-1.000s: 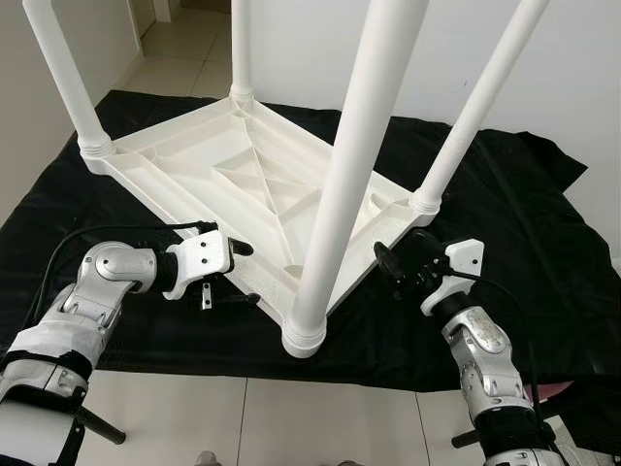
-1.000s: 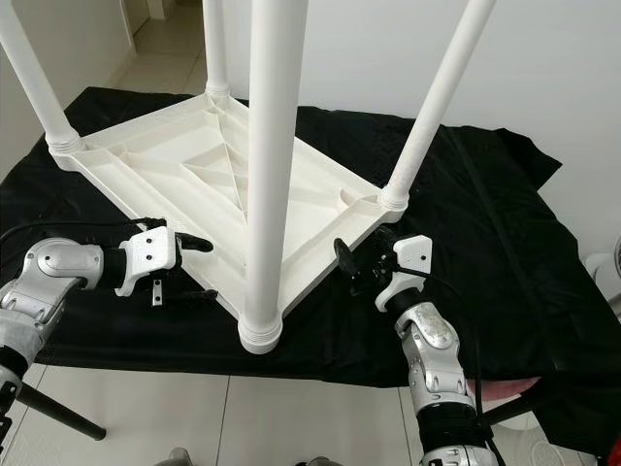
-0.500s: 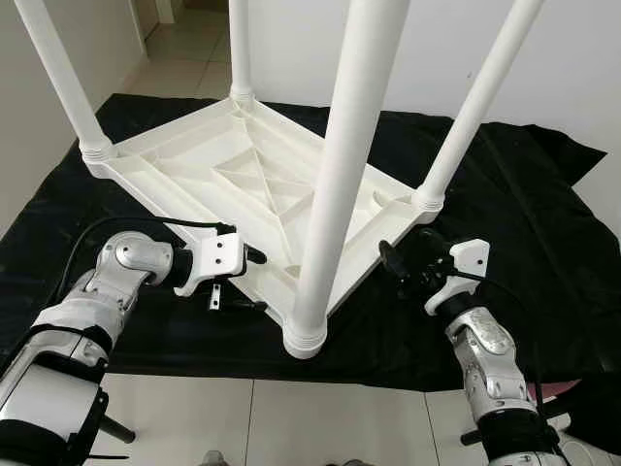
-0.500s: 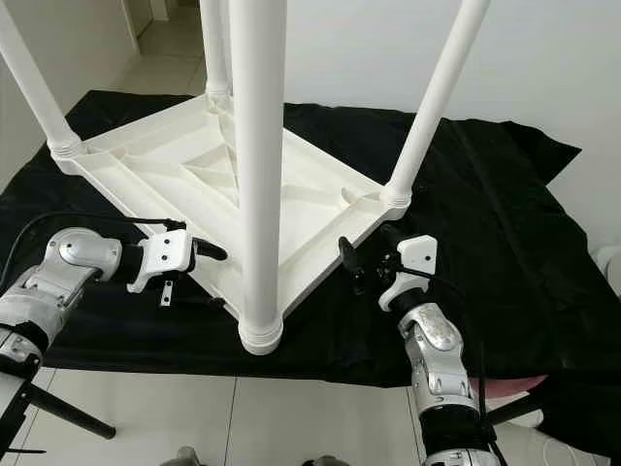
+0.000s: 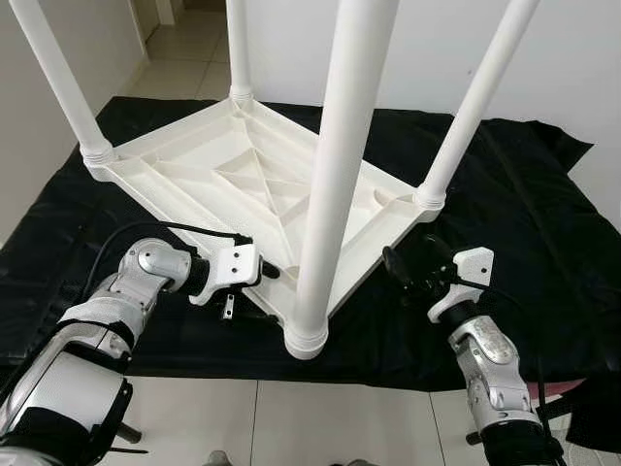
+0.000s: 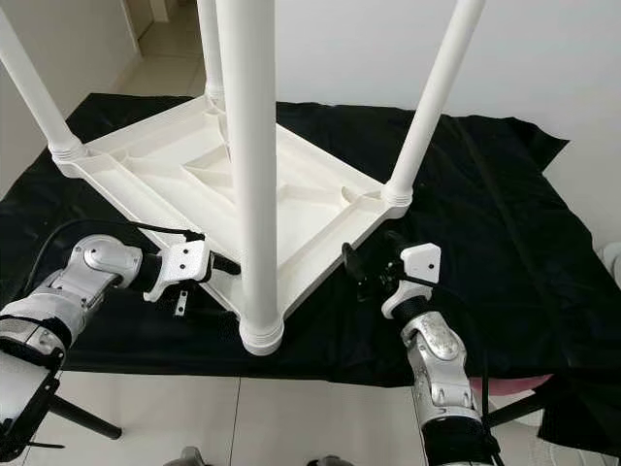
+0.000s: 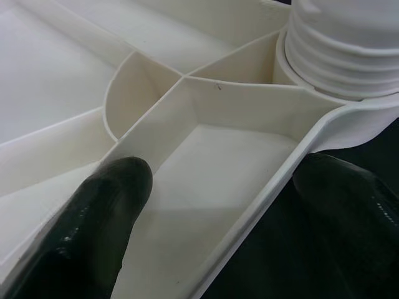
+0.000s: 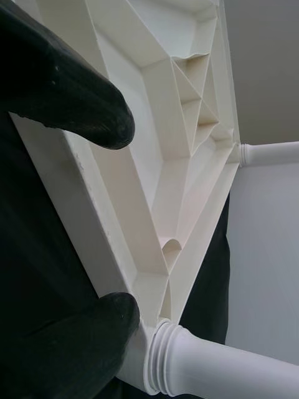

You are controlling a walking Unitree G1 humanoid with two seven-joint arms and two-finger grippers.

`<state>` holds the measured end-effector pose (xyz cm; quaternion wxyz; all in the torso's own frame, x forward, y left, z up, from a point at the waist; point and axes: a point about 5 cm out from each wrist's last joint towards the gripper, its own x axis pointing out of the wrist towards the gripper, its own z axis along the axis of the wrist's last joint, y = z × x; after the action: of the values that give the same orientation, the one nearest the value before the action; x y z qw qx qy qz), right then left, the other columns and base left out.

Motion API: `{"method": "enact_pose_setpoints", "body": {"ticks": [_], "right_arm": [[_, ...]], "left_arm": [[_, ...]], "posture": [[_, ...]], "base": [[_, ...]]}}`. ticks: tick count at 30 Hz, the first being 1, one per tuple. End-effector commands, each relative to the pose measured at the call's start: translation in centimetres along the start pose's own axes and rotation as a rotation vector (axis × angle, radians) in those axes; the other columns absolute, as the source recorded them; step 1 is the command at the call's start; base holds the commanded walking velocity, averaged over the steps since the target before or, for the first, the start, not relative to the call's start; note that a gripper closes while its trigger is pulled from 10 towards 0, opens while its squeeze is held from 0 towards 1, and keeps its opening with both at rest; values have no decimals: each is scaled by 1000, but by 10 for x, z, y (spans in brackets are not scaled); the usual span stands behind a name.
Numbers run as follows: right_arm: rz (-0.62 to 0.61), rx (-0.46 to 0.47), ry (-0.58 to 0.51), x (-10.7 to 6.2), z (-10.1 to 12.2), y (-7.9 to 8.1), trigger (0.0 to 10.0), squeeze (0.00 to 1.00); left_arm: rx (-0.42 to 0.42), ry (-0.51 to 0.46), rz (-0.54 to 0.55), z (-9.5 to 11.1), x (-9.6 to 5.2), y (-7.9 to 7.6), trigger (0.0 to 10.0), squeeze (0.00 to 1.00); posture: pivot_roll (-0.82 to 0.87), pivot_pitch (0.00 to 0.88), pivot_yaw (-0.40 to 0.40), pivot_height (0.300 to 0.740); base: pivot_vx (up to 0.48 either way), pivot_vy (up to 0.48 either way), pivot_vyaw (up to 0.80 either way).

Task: Building children table

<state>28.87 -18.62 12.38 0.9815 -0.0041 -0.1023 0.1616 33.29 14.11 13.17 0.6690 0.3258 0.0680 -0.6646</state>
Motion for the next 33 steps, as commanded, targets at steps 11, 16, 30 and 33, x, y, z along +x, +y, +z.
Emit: {"method": "enact_pose_setpoints", "body": {"ticks": [11,16,30,33], "right_arm": [[-11,-22,8,-5,1,-2,10000,0],[-12,-23,9,-5,1,-3,10000,0],[-56,-10,-1,2,3,-7,10000,0],[-73,-19,-6,4,4,-10,10000,0]], "left_arm": [[-56,-43,-143,0,4,-6,0,0],[-60,-49,-136,0,4,-6,0,0],[-105,-183,111,13,8,15,314,0],[-93,-218,130,21,16,19,706,0]], "posture": [[-50,46,28,740],[-48,49,29,740],[-28,65,4,740],[-28,67,1,740]], "base": [[0,0,0],[0,0,0],[0,0,0],[0,0,0]]}}
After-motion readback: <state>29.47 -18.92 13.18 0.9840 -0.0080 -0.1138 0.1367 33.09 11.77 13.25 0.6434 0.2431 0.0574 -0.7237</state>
